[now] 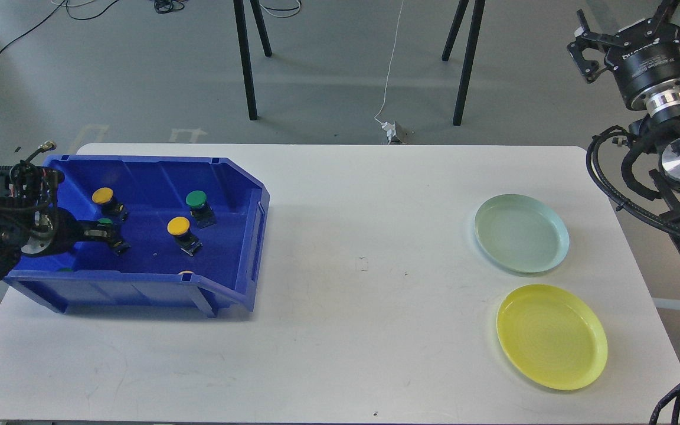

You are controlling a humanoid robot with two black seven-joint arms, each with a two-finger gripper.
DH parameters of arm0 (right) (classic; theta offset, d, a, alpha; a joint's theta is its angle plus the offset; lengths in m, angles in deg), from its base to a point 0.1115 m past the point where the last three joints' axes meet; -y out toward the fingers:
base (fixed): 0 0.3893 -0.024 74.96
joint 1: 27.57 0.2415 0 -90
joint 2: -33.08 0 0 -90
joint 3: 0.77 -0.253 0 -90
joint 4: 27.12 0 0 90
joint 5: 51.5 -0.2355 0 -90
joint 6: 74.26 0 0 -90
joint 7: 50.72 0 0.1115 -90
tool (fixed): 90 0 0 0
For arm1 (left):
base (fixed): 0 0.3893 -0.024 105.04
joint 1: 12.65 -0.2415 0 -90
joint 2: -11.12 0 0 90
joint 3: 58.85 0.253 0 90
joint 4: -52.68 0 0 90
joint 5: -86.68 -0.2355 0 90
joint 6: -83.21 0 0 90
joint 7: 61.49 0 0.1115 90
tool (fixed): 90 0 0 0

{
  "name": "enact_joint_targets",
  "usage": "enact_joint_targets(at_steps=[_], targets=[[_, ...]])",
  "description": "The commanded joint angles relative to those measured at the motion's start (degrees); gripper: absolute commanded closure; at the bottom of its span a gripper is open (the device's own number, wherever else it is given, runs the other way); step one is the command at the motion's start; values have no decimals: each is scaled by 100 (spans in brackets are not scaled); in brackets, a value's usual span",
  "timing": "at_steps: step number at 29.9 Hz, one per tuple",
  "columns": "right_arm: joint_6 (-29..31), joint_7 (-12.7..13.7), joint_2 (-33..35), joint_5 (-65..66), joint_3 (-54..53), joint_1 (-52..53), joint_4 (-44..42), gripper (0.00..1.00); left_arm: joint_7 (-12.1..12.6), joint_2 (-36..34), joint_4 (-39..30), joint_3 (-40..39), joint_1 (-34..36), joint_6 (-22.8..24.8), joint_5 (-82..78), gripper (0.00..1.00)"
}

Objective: Pass button and place on color plate
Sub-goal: 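Grasp the green-capped button with the left gripper and lift it, then raise the button with the left gripper toward the approaching right gripper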

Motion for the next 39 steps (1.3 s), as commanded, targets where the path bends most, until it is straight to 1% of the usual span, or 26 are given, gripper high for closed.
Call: enact_joint_targets(at_steps=[1, 3, 6, 7, 13, 17, 18, 21, 22, 27, 31, 34, 36, 37, 39], targets=[[0, 1, 5, 0, 5, -7, -10, 0, 0, 20, 8, 23, -11, -62, 9, 49], [0, 1, 5, 9, 5, -7, -11, 0, -9, 38, 8, 23, -2, -62, 9, 53], [0, 1, 5, 0, 5, -7, -11, 0, 0, 38, 8, 15, 24, -27, 79, 65], [0, 1, 5, 9, 5, -7, -11, 0, 0, 38, 8, 15, 33, -19, 79, 67], [0, 1, 22, 9, 5, -7, -11, 0, -18, 38, -53, -3, 103, 43, 105, 69], [0, 1, 49, 9, 5, -7, -11, 0, -61, -41, -97, -12, 349, 280, 97, 69], [0, 1, 57, 9, 5, -7, -11, 0, -122, -102, -141, 6, 410, 341, 97, 69], [0, 1, 75, 9, -4, -7, -19, 0, -465, -505, -325, 6, 455, 508, 88, 69], [0, 9, 75, 17, -4, -7, -28, 0, -518, -620, -456, 6, 455, 575, 88, 69], [0, 18, 58, 79, 48, 37, -11, 0, -545, -1428, -1379, -38, 551, 575, 88, 69], [0, 18, 14, 79, 110, 169, 16, 0, -554, -2078, -2415, -178, 981, 575, 158, 69], [0, 18, 13, 79, 110, 178, 16, 0, -563, -2702, -3259, -494, 1114, 575, 683, 69], [0, 18, 13, 79, 119, 178, 42, 0, -554, -3028, -3707, -845, 1175, 575, 1175, 69], [0, 18, 31, 79, 119, 152, 68, 0, -519, -3151, -3936, -1055, 1228, 575, 1430, 70], [0, 18, 66, 79, 128, 117, 95, 0, -475, -3170, -4209, -1373, 1246, 575, 1791, 70]])
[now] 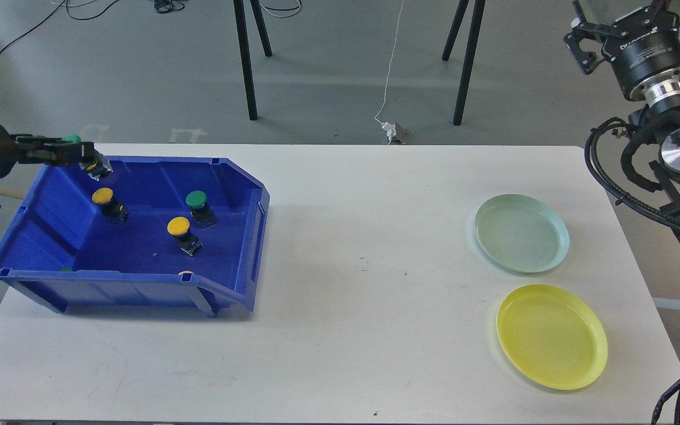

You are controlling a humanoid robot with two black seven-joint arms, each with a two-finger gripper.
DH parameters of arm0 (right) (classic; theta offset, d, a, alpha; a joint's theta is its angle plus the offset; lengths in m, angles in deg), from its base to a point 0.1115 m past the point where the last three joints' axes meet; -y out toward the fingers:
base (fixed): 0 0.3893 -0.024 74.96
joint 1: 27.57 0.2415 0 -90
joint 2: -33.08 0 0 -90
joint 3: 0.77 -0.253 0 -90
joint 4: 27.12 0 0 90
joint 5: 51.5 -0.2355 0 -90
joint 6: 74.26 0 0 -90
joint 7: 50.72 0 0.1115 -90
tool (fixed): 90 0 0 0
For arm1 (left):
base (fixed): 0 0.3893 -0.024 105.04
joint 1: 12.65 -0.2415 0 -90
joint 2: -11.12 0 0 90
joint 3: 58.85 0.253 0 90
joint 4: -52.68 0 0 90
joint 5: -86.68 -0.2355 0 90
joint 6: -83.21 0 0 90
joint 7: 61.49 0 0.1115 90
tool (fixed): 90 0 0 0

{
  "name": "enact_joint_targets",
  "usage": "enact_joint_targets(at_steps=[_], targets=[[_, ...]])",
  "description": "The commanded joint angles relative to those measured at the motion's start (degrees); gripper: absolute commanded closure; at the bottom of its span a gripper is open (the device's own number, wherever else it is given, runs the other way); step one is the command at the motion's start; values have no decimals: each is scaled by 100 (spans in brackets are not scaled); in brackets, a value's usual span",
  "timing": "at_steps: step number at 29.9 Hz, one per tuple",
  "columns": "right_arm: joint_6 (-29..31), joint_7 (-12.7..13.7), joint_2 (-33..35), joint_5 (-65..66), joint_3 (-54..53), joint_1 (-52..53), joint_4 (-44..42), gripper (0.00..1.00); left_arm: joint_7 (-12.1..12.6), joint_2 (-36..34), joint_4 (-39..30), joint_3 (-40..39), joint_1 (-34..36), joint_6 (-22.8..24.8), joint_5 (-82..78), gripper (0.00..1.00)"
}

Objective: Pass button and place on color plate
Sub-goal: 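Raise the button with the left gripper toward the approaching right gripper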

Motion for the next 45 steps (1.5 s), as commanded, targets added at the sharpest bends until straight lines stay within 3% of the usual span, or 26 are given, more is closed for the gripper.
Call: enact_joint_targets(at_steps=[1, 8, 16, 21, 34, 39, 45], targets=[[0, 16, 61, 0, 7, -71, 86, 0, 72, -101, -508, -577, 57, -1, 649, 70], [-127, -1, 307, 9, 130, -159, 1007, 0, 195, 1268, -491, -965, 74, -6, 738, 71], [-873, 52, 597, 631, 859, -159, 2141, 0, 187, 2798, -438, -965, 22, -1508, 826, 72], [-1226, 25, 528, 887, 1176, -431, 2924, 0, 195, 3414, -360, -965, -14, -1719, 1300, 79], [-1227, -27, 299, 1941, 1396, -863, 3760, 6, 239, 4364, 326, -956, -58, -1808, 1433, 79], [-1262, -449, -78, 2460, 1458, -871, 3743, 12, 239, 4513, 414, -947, -66, -1852, 1424, 79], [-1332, -493, -273, 2505, 1457, -801, 3690, 12, 239, 4505, 440, -930, -110, -1843, 1415, 79]])
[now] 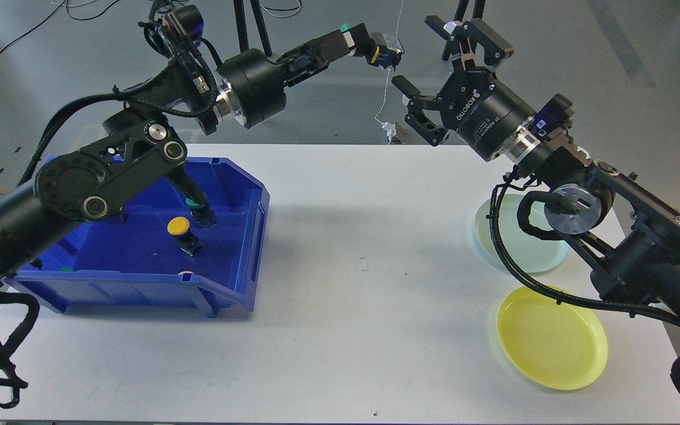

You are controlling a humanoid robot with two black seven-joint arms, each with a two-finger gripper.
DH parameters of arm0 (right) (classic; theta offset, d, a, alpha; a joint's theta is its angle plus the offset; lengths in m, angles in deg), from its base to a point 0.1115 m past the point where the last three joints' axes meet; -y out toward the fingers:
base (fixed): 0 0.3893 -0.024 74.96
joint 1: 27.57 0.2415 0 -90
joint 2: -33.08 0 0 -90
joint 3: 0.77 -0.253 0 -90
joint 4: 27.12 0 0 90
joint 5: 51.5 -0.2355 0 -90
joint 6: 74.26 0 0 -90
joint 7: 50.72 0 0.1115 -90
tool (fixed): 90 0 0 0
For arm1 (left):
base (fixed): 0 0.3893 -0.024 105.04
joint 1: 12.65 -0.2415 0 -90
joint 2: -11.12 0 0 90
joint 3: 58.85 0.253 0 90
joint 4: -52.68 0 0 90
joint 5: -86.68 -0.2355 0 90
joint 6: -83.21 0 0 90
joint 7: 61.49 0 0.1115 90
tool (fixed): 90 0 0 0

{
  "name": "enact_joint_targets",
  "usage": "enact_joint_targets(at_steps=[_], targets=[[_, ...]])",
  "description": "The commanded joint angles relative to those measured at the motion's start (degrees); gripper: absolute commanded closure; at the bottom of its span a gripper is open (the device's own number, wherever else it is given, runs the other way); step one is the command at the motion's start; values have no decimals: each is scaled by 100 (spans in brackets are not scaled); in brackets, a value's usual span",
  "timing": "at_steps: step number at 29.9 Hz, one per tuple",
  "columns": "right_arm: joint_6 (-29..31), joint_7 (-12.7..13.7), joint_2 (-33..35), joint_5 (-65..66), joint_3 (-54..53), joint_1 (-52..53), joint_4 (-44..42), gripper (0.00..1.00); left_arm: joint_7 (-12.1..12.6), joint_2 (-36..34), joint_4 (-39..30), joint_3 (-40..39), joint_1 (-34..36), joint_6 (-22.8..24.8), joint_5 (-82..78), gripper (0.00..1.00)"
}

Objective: Pass button and place on color plate
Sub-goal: 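Raise the button with the left gripper toward the approaching right gripper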

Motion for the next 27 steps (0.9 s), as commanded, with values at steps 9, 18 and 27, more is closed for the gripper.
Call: enact_joint_targets(at_steps=[9, 18, 27], targets=[[-17, 22, -77, 16, 11, 9, -50, 21, -5, -29, -5, 5, -5, 25, 10, 79], [-17, 57, -244, 16, 46, 9, -182, 23, -5, -38, -5, -13, 12, 25, 10, 79], [-17, 57, -481, 16, 38, 53, -252, 24, -5, -47, -31, -13, 12, 26, 10, 79]])
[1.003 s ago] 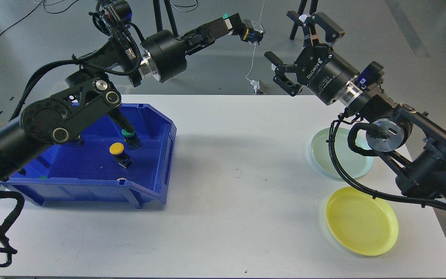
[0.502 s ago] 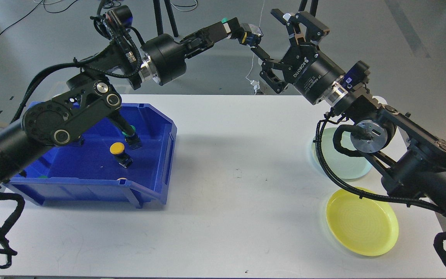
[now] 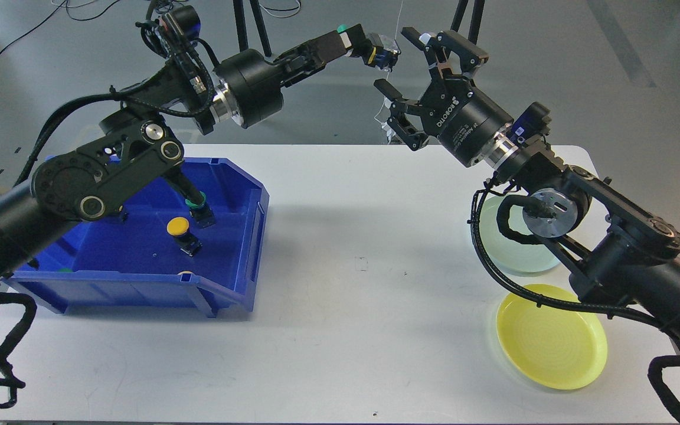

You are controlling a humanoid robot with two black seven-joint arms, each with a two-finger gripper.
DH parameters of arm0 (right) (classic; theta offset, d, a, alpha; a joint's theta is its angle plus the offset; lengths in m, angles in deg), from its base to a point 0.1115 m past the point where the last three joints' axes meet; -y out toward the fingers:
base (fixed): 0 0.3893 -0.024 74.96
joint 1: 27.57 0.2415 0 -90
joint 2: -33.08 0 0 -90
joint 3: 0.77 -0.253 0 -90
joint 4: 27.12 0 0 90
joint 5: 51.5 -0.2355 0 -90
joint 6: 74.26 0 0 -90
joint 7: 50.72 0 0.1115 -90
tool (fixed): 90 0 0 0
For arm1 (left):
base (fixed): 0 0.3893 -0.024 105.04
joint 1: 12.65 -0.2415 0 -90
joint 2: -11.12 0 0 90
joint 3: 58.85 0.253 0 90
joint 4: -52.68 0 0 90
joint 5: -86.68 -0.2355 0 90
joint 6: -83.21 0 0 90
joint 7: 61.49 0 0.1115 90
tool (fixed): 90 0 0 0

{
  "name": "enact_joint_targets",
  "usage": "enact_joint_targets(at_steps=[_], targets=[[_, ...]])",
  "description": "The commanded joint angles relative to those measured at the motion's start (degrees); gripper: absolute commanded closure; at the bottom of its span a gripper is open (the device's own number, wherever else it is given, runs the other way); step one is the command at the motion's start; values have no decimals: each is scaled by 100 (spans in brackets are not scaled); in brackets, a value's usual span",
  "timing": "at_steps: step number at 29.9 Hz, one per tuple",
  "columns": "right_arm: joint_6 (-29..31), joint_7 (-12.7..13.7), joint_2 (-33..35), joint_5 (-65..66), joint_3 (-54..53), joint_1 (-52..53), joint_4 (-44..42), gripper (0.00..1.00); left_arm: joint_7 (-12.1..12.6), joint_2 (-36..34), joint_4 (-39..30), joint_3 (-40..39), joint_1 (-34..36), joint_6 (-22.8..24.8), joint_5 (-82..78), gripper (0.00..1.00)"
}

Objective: Pass button and place on color plate
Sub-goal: 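Raise the button with the left gripper toward the approaching right gripper, then grasp the green button with the right gripper and release the left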

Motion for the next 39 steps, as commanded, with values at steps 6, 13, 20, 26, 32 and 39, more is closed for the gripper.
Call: enact_joint_targets(at_steps=[6, 13, 20, 26, 32, 39], targets=[[9, 0, -128, 8, -7, 51, -23, 40, 1, 16, -2, 14, 1, 2, 0, 79], [9, -9, -137, -1, -15, 16, -23, 65, 1, 16, -2, 31, 1, 10, 0, 79], [9, -9, -137, -1, -24, 16, -14, 82, -8, -19, -19, 14, 1, 115, 0, 67], [18, -18, -137, -1, -42, 25, -14, 83, -8, -2, -37, -4, -8, 107, 0, 49], [35, -18, -137, -9, -51, 51, 4, 83, -70, 24, -37, -4, -8, -227, 0, 25], [44, -18, -76, -9, -86, -1, 39, 82, -87, 60, -28, -13, -8, -236, 9, 17]])
